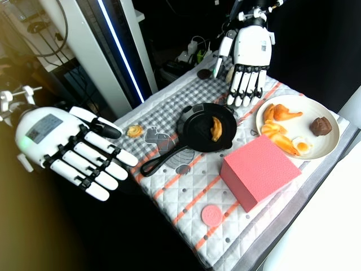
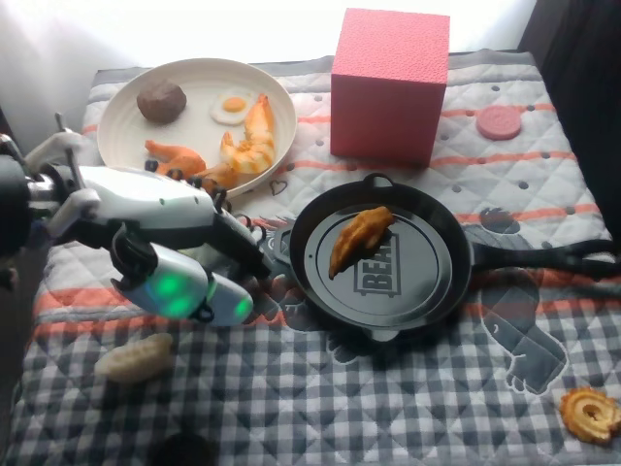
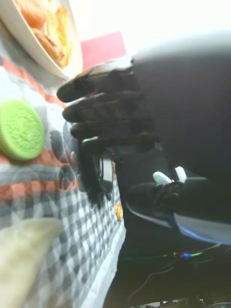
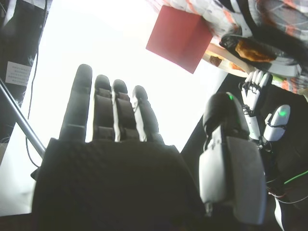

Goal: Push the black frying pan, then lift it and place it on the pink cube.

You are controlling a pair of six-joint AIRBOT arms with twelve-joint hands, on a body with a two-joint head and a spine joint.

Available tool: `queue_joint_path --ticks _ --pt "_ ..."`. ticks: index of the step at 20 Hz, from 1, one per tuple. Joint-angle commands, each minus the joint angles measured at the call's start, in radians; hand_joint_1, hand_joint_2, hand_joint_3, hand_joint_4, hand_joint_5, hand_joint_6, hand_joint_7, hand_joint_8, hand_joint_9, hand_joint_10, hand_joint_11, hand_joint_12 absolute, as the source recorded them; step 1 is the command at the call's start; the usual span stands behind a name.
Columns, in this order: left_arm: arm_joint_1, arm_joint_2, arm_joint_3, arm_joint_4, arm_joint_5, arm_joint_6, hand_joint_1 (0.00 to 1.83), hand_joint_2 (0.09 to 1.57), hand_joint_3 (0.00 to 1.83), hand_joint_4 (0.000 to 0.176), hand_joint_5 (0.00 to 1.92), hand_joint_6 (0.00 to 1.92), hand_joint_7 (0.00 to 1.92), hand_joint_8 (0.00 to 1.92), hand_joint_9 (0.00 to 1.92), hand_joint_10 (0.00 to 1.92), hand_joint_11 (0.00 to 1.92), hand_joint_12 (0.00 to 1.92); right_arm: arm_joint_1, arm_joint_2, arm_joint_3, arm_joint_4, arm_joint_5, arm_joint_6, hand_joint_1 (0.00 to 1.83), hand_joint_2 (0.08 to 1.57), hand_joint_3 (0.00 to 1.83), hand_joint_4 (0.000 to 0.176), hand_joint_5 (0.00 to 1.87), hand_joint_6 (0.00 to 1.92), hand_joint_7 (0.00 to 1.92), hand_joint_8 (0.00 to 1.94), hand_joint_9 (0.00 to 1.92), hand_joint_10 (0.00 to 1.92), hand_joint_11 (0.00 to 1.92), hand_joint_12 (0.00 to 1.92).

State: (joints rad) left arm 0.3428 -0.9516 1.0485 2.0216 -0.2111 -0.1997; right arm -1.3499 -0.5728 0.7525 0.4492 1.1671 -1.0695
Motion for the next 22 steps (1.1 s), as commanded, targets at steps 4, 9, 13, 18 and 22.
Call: queue_joint_path --ticks 4,9,13,18,22 --pt "-0.010 -0.025 0.009 -0.014 0.015 -0.003 0.16 1.28 0.00 0.013 0.46 0.01 0.44 0.00 0.35 0.01 0.00 0.75 0.002 0.000 0.009 0.006 0.122 0.008 0.21 1.20 0.00 0.019 0.00 0.00 0.00 0.00 0.00 0.00 0.00 0.36" --pt "-0.030 -0.051 0.011 -0.045 -0.026 0.024 0.09 1.33 0.00 0.025 0.43 0.00 0.39 0.00 0.29 0.00 0.00 0.53 0.000 -0.003 0.009 0.008 0.122 0.009 0.19 1.20 0.00 0.034 0.00 0.00 0.00 0.00 0.00 0.00 0.00 0.35" --pt "-0.051 -0.069 0.010 -0.076 -0.073 0.056 0.18 1.33 0.00 0.014 0.48 0.02 0.46 0.02 0.33 0.03 0.00 0.44 0.000 -0.006 0.009 0.008 0.122 0.010 0.20 1.19 0.00 0.022 0.00 0.00 0.00 0.00 0.00 0.00 0.00 0.47" --pt "-0.069 -0.095 0.011 -0.131 -0.104 0.120 0.22 1.34 0.00 0.005 0.48 0.01 0.47 0.01 0.34 0.03 0.00 0.29 -0.001 -0.008 0.009 0.008 0.122 0.010 0.20 1.19 0.00 0.042 0.00 0.00 0.00 0.00 0.00 0.00 0.00 0.63" --pt "-0.073 -0.144 0.036 -0.165 -0.109 0.159 0.29 1.31 0.00 0.011 0.52 0.02 0.52 0.01 0.39 0.06 0.00 0.54 -0.001 -0.010 0.010 0.008 0.123 0.010 0.19 1.19 0.00 0.034 0.00 0.00 0.00 0.00 0.00 0.00 0.00 0.59"
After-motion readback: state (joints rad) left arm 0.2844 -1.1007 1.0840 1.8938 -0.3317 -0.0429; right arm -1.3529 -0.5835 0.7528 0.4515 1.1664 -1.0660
